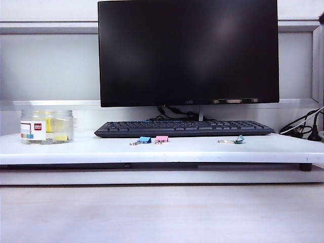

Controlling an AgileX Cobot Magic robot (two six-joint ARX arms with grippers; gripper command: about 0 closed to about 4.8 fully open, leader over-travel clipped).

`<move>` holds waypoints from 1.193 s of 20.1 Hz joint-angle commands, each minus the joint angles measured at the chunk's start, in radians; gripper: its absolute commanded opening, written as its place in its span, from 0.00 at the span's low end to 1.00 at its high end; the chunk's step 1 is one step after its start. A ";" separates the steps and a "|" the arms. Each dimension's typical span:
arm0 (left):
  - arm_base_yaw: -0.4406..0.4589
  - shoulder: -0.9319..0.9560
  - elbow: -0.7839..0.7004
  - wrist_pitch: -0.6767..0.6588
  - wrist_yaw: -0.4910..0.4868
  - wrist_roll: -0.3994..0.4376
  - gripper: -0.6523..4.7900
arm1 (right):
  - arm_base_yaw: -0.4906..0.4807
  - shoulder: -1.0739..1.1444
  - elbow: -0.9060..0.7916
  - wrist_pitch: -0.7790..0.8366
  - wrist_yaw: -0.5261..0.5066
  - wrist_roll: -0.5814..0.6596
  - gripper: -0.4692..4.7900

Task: Pick up the clips with the largest number of clips of the same color on the table and place them in a round transparent plastic box.

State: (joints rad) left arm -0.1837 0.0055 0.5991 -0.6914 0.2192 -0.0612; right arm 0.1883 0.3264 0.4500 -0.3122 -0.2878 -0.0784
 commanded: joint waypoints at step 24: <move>0.000 -0.004 -0.314 0.394 0.001 -0.168 0.85 | 0.002 -0.027 -0.129 0.116 0.113 0.113 0.41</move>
State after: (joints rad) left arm -0.1837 0.0048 0.2909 -0.3168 0.2199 -0.2569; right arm 0.1883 0.3004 0.3298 -0.2085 -0.1764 0.0269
